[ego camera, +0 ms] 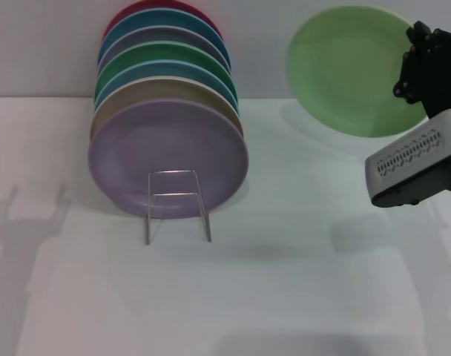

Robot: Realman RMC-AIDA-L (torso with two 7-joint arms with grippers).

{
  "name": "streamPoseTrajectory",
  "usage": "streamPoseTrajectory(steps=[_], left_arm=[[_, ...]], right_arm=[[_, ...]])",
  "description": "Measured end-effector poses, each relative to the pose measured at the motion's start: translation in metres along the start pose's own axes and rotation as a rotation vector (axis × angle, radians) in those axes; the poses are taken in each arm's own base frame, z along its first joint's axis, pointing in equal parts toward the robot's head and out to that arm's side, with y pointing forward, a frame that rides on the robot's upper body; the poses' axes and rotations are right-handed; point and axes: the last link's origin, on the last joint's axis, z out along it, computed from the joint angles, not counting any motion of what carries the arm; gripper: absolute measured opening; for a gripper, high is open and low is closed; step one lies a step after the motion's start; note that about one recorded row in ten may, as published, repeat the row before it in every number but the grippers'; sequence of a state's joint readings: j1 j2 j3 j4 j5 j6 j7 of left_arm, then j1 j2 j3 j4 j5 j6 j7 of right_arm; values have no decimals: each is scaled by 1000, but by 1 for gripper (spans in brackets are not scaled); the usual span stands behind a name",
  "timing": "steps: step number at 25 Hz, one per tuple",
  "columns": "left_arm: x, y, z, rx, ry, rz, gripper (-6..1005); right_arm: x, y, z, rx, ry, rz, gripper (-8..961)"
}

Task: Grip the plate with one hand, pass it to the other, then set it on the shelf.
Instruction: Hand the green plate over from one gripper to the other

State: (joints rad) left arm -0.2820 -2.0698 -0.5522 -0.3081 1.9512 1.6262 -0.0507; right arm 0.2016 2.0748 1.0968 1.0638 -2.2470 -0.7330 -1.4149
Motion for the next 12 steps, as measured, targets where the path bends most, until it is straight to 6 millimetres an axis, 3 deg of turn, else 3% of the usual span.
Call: streamPoseTrajectory(steps=[6, 12], left_arm=[[2, 0, -1, -3, 13, -2, 801], [2, 3, -2, -18, 11, -5, 801]], right_arm=[[6, -2, -3, 32, -19, 137, 16], [27, 0, -14, 64, -1, 321, 16]])
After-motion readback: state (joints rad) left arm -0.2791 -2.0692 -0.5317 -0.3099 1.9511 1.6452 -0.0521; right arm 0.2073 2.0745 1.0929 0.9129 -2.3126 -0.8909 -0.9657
